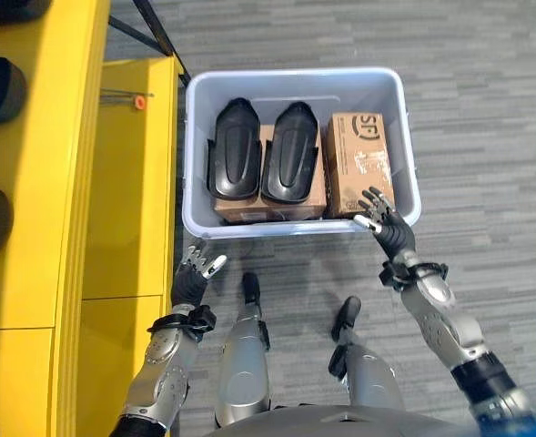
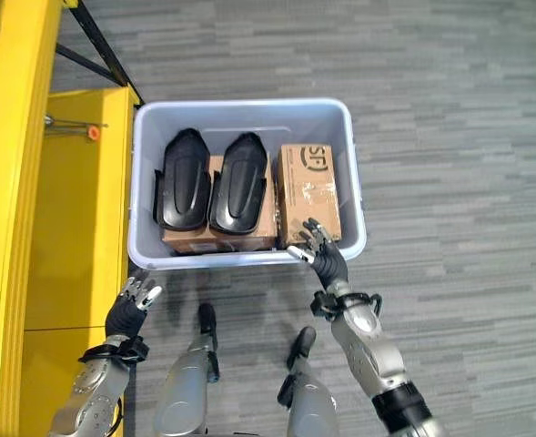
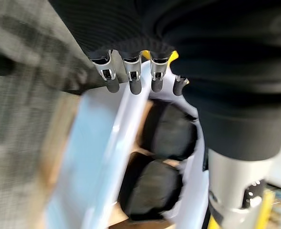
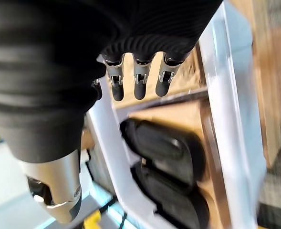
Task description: Move parts from the plastic box to the shelf.
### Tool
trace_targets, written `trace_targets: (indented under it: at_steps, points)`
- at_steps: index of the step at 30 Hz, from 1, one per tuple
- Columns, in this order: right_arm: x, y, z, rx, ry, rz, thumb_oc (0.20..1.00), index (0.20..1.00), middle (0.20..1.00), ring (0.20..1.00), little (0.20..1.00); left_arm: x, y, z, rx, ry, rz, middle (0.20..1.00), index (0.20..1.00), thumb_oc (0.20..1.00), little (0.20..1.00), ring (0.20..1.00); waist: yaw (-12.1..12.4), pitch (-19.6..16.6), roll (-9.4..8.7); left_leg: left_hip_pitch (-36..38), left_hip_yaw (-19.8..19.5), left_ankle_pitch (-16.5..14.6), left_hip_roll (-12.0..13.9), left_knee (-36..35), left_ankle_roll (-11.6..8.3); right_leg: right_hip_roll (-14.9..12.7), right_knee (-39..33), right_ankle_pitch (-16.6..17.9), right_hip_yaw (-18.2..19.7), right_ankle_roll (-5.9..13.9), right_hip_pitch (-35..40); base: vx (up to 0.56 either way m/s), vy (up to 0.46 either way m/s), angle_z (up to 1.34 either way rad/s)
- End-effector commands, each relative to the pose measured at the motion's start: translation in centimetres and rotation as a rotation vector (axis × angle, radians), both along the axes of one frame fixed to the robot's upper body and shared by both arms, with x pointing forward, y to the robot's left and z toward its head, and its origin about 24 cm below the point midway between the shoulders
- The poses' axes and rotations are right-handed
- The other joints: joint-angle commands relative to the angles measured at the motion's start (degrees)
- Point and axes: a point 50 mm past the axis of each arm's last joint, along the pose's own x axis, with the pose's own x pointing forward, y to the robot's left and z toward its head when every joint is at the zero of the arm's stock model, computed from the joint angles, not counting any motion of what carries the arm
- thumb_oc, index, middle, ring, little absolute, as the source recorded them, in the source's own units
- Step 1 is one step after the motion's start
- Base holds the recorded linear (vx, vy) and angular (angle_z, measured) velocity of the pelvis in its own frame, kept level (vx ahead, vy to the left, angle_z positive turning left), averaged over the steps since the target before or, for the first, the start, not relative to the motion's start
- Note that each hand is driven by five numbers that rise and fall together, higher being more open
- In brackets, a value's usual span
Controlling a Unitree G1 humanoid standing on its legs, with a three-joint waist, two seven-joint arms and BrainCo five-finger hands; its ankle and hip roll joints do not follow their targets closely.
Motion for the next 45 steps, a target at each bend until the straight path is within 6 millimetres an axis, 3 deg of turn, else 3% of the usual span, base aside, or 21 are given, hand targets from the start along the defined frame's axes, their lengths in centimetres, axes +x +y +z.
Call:
trace_targets:
  at_steps: [1,10,17,29,45]
  points:
    - [1.4,1.8,3.4,0.036,-0.152,0.003,1.000,1.000,1.000,1.000,1.000,1.1,0.4,2.6,0.027,-0.116,-0.015,1.000,1.000,1.000,1.000,1.000,1.82,0.96,-0.79,1.41,-3.75,-3.98,2.09,1.78,-2.03,-5.41,6.48,-3.94,-2.84,4.46,-2.77,-0.01,-0.093,-0.02]
    - [4.4,5.1,6.4,0.034,-0.210,0.022,1.000,1.000,1.000,1.000,1.000,2.1,-1.7,3.0,0.000,-0.137,-0.072,1.000,1.000,1.000,1.000,1.000,2.92,5.21,0.25,-1.30,-3.32,-3.75,1.91,1.88,-2.09,-5.36,8.06,-3.85,-1.26,3.98,-7.40,0.01,-0.024,-0.06]
    - [5.5,6.3,8.2,0.038,-0.251,0.018,1.000,1.000,1.000,1.000,1.000,2.6,-2.3,3.7,-0.014,-0.172,-0.076,1.000,1.000,1.000,1.000,1.000,3.45,6.77,0.41,-3.21,-4.06,-4.15,1.32,2.86,-1.88,-5.79,8.68,-4.04,-0.89,3.62,-8.58,0.00,-0.001,-0.01]
    - [8.1,4.7,10.7,0.027,-0.277,-0.152,1.000,1.000,1.000,1.000,1.000,3.1,-2.8,4.1,-0.029,-0.191,-0.087,1.000,1.000,1.000,1.000,1.000,4.35,8.76,0.54,-5.11,-4.52,-4.39,1.16,3.49,-1.74,-5.60,8.96,-4.03,-0.78,3.55,-10.10,0.00,0.007,0.03]
    - [11.2,2.7,14.5,-0.143,-0.322,-0.328,1.000,1.000,1.000,1.000,1.000,3.8,-4.3,4.7,-0.055,-0.226,-0.142,1.000,1.000,1.000,1.000,1.000,4.84,8.80,0.68,-6.66,-4.47,-4.10,1.04,2.56,-1.81,-5.30,8.69,-3.84,-0.15,3.67,-12.31,0.00,0.000,0.00]
